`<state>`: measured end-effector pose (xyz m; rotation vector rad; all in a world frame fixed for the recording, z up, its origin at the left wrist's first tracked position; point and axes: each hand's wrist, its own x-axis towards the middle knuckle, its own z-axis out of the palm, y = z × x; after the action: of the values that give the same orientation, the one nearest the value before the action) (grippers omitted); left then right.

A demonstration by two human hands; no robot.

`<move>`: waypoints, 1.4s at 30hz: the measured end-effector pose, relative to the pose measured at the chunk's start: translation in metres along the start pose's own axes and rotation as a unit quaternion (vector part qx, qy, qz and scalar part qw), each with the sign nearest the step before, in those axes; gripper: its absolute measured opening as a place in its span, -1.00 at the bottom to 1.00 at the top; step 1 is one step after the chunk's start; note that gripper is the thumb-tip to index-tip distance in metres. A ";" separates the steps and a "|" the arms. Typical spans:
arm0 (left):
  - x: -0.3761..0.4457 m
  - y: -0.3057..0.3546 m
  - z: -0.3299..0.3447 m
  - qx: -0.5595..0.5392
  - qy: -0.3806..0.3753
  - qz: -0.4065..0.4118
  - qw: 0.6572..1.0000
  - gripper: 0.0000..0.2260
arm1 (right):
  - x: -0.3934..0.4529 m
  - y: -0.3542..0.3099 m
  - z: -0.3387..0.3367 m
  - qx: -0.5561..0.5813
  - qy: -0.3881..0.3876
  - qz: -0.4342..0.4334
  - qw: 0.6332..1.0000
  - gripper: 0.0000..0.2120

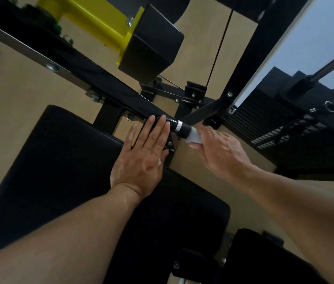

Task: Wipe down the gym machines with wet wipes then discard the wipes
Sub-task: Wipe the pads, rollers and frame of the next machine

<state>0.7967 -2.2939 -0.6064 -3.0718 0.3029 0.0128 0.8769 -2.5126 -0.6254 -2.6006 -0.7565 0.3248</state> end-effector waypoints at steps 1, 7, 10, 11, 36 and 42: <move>0.000 0.000 0.000 0.000 0.002 0.003 1.000 -0.47 | -0.011 0.013 -0.002 -0.015 -0.010 0.011 1.000 -0.59; 0.000 0.002 -0.003 -0.059 0.025 -0.012 0.998 -0.45 | -0.001 -0.003 0.001 0.001 0.010 0.021 1.000 -0.39; 0.000 0.002 0.000 -0.045 0.020 -0.032 0.998 -0.45 | 0.020 -0.037 0.011 0.041 0.072 0.015 0.996 -0.33; 0.000 0.001 0.001 -0.040 0.009 -0.039 0.998 -0.41 | 0.021 -0.040 0.013 0.068 0.088 0.015 0.994 -0.36; 0.000 0.001 0.005 -0.032 -0.013 -0.041 0.999 -0.33 | -0.025 0.015 0.001 -0.079 -0.012 0.053 0.995 -0.56; -0.001 0.002 0.004 -0.011 -0.019 -0.043 0.999 -0.36 | 0.031 -0.043 0.014 -0.073 0.066 -0.013 0.995 -0.54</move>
<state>0.7955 -2.2957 -0.6106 -3.1001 0.1691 0.0715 0.8775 -2.4578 -0.6220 -2.7135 -0.7933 0.0910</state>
